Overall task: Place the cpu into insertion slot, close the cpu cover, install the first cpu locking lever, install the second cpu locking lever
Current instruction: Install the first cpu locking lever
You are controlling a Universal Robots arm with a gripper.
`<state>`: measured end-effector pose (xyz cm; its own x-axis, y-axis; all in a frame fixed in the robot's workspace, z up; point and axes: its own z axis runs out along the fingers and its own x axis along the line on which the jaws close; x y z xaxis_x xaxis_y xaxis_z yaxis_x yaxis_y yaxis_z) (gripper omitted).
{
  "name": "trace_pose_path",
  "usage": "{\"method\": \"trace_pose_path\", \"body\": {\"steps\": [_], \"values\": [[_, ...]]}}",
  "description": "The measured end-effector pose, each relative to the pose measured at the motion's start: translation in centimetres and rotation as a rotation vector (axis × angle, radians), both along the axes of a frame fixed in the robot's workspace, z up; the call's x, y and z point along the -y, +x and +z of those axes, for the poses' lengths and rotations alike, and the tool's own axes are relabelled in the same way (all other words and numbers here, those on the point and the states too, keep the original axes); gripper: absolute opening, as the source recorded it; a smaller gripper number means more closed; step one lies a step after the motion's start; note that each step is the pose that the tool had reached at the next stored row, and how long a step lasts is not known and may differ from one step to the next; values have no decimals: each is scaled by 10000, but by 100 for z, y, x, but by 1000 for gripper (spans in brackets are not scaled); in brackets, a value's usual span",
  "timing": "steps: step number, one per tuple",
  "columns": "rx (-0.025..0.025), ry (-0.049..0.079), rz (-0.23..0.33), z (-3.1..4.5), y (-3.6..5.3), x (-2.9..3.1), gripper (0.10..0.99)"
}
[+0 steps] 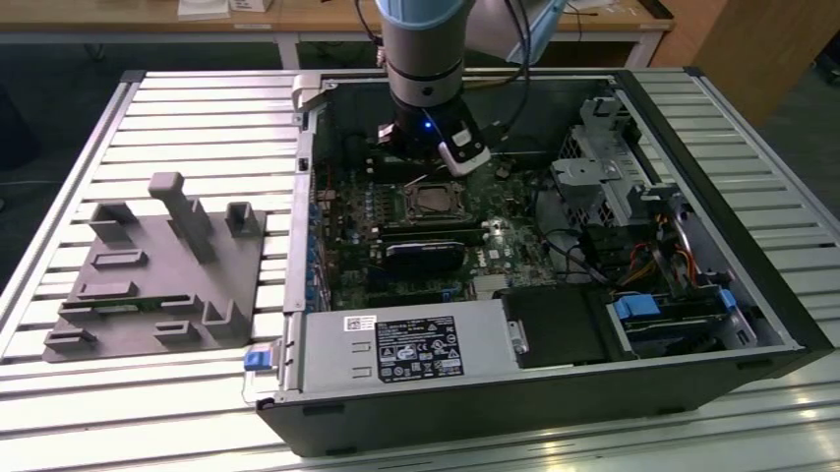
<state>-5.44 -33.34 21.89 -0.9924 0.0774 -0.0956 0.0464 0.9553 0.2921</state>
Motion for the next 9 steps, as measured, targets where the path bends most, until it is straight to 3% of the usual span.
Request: {"method": "trace_pose_path", "body": {"steps": [8, 9], "values": [[2, 2, -1, -6, 40, -5, 106], [32, 1, -1, -7, 39, -4, 106]]}}
